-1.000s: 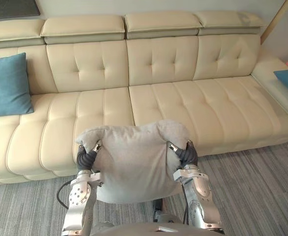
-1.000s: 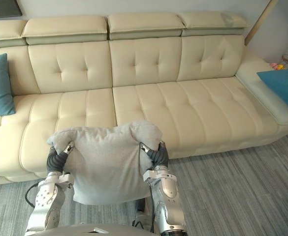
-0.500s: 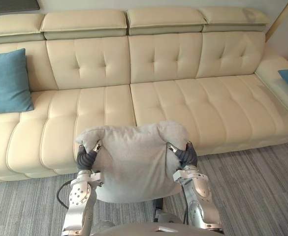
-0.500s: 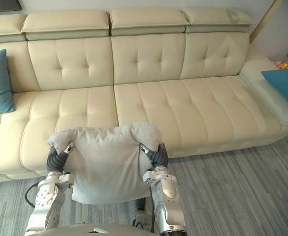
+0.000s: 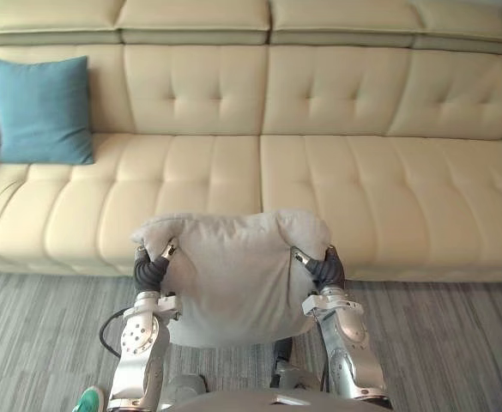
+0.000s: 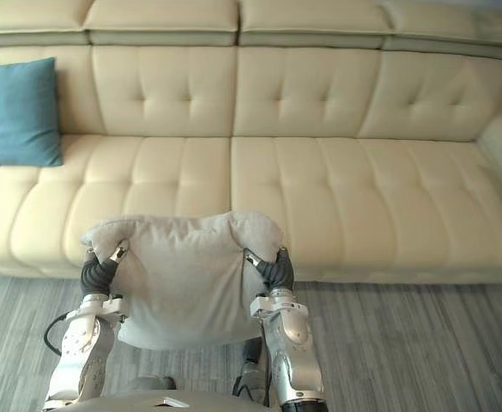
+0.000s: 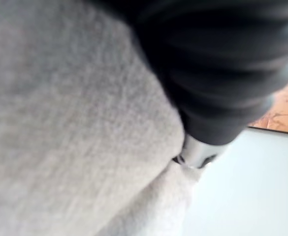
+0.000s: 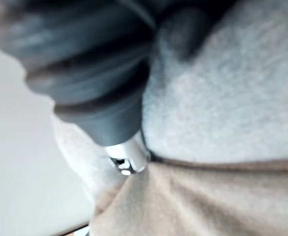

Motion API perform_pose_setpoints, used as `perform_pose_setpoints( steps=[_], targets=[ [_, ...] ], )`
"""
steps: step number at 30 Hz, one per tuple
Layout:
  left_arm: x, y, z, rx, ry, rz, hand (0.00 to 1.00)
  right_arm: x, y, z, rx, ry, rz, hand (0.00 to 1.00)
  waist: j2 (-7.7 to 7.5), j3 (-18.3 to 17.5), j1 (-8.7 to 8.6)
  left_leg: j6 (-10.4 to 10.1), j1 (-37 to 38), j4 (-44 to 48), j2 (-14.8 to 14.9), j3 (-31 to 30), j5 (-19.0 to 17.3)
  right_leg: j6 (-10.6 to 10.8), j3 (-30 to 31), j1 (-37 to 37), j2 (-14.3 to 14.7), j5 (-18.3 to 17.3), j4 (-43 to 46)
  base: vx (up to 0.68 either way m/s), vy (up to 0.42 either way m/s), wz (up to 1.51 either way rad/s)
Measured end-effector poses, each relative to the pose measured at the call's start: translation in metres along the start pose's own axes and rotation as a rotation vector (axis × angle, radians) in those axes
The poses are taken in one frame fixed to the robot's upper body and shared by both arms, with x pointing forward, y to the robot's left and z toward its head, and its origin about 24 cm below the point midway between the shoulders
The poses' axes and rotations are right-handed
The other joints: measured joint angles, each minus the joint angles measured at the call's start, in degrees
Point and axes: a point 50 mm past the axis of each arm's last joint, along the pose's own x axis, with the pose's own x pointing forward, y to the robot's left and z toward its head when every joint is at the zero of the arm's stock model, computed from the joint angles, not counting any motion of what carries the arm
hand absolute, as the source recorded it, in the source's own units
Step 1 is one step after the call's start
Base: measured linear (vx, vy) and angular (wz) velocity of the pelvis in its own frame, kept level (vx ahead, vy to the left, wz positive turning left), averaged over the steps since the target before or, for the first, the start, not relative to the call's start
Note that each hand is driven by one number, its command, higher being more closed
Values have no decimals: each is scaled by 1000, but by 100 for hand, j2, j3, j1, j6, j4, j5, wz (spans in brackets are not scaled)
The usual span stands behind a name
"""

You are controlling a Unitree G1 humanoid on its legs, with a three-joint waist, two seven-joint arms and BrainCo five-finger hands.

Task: Pick up cushions and gather them together orderly.

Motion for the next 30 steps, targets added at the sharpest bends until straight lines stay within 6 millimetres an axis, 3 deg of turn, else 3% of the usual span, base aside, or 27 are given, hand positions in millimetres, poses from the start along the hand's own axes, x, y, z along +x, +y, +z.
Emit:
perform_pose_setpoints(
  steps=[3, 13, 20, 30],
  targets=[
    [0, -2, 4, -20, -21, -6, 100, 4, 3, 4, 0, -17, 10, 100, 2, 2, 53, -10, 0, 140, 45, 66, -6, 36, 19, 27, 12, -56, 0, -10, -13, 7],
    [0, -16, 3, -36, -22, -67, 100, 6, -6, 10, -8, -45, -50, 100, -43, -17, -225, -74, 119, -189, 94, 611, 8, 61, 624, -324, 128, 55, 1, -28, -19, -31],
    [-2, -13, 1, -32, -10, -56, 100, 6, -5, 11, -29, -47, -44, 100, -59, -30, -135, -33, 241, -70, 73, 741, -110, 43, 784, -233, 132, 82, 1, -27, 19, -11],
    [-3, -13, 0, -31, -5, -55, 100, 6, -6, 11, -41, -48, -43, 100, -59, -58, -182, -26, 89, 170, 95, 498, -205, 66, 486, -134, 97, 33, 2, -27, 5, 12]
  ],
)
